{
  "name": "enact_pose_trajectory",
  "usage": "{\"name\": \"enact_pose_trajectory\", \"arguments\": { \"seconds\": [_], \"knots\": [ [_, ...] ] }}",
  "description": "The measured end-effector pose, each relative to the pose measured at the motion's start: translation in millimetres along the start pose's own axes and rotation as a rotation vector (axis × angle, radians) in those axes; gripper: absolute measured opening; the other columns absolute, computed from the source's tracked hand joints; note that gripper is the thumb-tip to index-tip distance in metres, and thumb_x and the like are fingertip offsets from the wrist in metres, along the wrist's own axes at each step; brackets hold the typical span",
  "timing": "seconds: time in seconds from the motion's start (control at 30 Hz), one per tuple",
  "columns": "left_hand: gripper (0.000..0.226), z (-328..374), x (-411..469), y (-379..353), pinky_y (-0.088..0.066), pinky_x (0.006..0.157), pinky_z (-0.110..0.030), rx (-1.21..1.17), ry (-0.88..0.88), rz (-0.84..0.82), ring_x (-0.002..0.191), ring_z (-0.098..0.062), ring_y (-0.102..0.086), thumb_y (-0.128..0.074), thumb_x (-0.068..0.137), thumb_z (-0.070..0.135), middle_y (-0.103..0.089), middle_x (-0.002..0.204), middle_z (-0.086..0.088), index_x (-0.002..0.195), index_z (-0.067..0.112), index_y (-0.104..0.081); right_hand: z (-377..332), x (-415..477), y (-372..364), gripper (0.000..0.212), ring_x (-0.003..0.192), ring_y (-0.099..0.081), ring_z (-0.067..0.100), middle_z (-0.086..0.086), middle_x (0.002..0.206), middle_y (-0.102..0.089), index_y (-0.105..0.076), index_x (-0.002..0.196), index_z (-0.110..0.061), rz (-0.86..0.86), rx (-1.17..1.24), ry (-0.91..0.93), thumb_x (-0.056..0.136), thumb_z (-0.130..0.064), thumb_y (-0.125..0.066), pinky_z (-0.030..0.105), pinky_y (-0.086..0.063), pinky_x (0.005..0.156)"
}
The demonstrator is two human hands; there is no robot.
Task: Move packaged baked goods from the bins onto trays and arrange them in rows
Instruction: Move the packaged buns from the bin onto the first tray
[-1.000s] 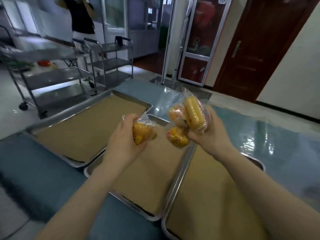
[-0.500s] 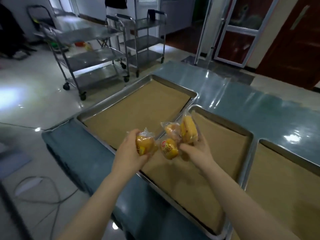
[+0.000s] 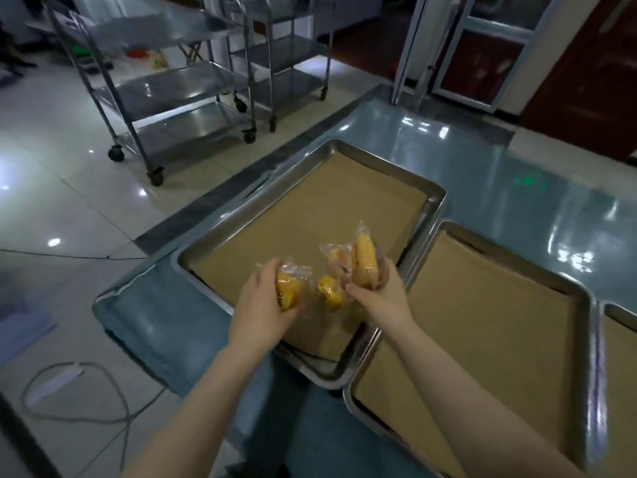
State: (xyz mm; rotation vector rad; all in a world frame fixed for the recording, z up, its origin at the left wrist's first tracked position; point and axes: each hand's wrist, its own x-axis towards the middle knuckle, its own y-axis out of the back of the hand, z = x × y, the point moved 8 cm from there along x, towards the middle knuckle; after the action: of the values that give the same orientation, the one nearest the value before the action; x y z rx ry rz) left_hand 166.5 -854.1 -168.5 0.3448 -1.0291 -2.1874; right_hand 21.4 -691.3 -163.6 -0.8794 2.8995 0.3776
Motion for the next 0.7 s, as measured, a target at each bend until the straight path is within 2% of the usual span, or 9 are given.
{"name": "enact_pose_trajectory", "arguments": {
  "seconds": [0.07, 0.13, 0.2, 0.27, 0.37, 0.43, 0.53, 0.7],
  "knots": [
    [0.101, -7, 29, 2, -0.04, 0.097, -0.038, -0.056, 0.0, -0.057, 0.124, -0.023, -0.044, -0.082, 0.064, 0.042, -0.039, 0.139, -0.002, 0.14, 0.042, -0.015, -5, 20, -15, 0.068, 0.109, -0.059, 0.014, -0.006, 0.113, -0.062, -0.046, 0.127, -0.02, 0.015, -0.086, -0.007, 0.069, -0.011, -0.081, 0.028, -0.049, 0.087],
    [0.108, -12, 51, -6, -0.035, 0.103, -0.039, -0.106, -0.024, -0.197, 0.132, -0.019, -0.036, -0.08, 0.068, 0.041, -0.027, 0.15, -0.003, 0.144, 0.044, -0.003, -6, 32, -26, 0.078, 0.113, -0.056, 0.012, -0.011, 0.118, -0.058, -0.041, 0.132, -0.022, 0.007, -0.139, -0.033, 0.068, -0.01, -0.082, 0.023, -0.044, 0.089],
    [0.104, -16, 59, -17, -0.025, 0.109, -0.035, -0.111, -0.06, -0.347, 0.139, -0.012, -0.02, -0.074, 0.076, 0.038, -0.009, 0.158, 0.0, 0.148, 0.038, 0.001, 0, 32, -35, 0.103, 0.121, -0.049, 0.01, -0.01, 0.132, -0.048, -0.021, 0.148, -0.02, -0.044, -0.134, -0.096, 0.067, -0.011, -0.084, 0.025, -0.037, 0.1],
    [0.096, -18, 65, -21, -0.02, 0.115, -0.041, -0.077, -0.079, -0.395, 0.144, -0.019, -0.01, -0.069, 0.08, 0.037, -0.002, 0.159, 0.0, 0.149, 0.036, -0.003, 2, 29, -35, 0.116, 0.126, -0.045, 0.009, -0.007, 0.142, -0.043, -0.005, 0.152, -0.023, -0.069, -0.169, -0.125, 0.068, -0.015, -0.085, 0.029, -0.033, 0.107],
    [0.087, -9, 74, -13, -0.01, 0.117, -0.043, -0.014, -0.173, -0.33, 0.145, -0.018, -0.003, -0.066, 0.083, 0.036, -0.007, 0.159, 0.001, 0.149, 0.033, -0.011, -5, 26, -21, 0.101, 0.132, -0.04, 0.013, -0.006, 0.146, -0.041, -0.016, 0.151, -0.027, 0.012, -0.258, -0.118, 0.073, -0.023, -0.081, 0.034, -0.031, 0.111],
    [0.082, 2, 77, -7, -0.011, 0.116, -0.04, -0.027, -0.24, -0.31, 0.144, -0.016, -0.009, -0.065, 0.084, 0.036, -0.017, 0.157, 0.002, 0.149, 0.032, -0.015, -9, 21, -11, 0.087, 0.134, -0.037, 0.013, -0.007, 0.147, -0.039, -0.026, 0.148, -0.027, 0.066, -0.296, -0.109, 0.077, -0.027, -0.077, 0.033, -0.031, 0.11],
    [0.074, 26, 74, -10, -0.022, 0.113, -0.037, -0.078, -0.331, -0.384, 0.143, -0.016, -0.017, -0.062, 0.087, 0.035, -0.029, 0.153, 0.002, 0.148, 0.032, -0.019, -11, 10, 3, 0.074, 0.13, -0.039, 0.008, -0.01, 0.142, -0.044, -0.037, 0.144, -0.025, 0.118, -0.303, -0.085, 0.08, -0.028, -0.075, 0.021, -0.03, 0.101],
    [0.066, 76, 46, -34, -0.017, 0.117, -0.038, 0.0, -0.536, -0.478, 0.143, -0.011, -0.013, -0.059, 0.09, 0.033, -0.025, 0.154, 0.005, 0.147, 0.032, -0.024, -1, -24, 46, 0.055, 0.126, -0.044, 0.007, -0.007, 0.134, -0.053, -0.05, 0.134, -0.023, 0.242, -0.347, -0.081, 0.083, -0.023, -0.071, 0.018, -0.03, 0.1]
  ]
}}
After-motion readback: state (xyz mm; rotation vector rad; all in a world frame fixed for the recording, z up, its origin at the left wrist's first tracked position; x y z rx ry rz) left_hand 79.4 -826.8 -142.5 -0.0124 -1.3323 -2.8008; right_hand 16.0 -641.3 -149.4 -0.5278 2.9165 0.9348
